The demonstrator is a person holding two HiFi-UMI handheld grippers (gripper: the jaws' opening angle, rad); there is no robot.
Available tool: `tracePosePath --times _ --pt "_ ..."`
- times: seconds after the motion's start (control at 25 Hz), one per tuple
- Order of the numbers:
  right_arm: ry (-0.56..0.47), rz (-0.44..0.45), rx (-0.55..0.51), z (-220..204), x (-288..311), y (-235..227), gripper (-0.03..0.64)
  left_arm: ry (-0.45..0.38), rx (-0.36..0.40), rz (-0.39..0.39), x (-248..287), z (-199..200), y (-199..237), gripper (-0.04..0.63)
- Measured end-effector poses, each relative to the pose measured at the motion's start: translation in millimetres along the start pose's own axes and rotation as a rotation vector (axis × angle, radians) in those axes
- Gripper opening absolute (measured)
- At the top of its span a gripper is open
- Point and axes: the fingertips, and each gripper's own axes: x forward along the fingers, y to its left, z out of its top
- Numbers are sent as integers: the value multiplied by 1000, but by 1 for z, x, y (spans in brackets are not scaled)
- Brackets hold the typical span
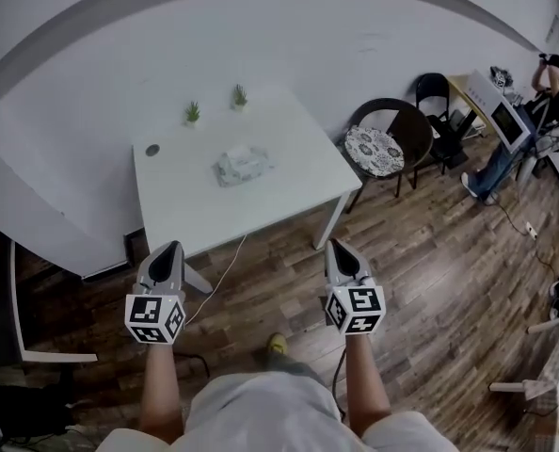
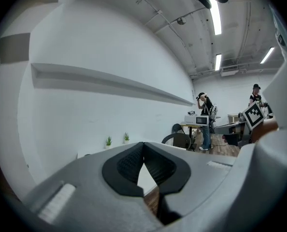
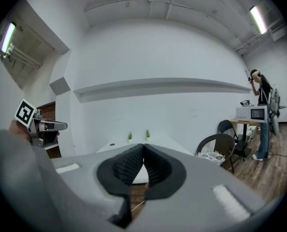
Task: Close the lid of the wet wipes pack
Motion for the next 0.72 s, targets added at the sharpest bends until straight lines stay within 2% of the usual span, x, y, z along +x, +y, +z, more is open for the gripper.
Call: tracePosePath --times 0.4,0.72 --pt "3 41 -3 11 53 -31 3 11 28 28 59 11 0 6" --pt "9 65 -22 15 110 -36 3 1 13 52 105 9 26 6"
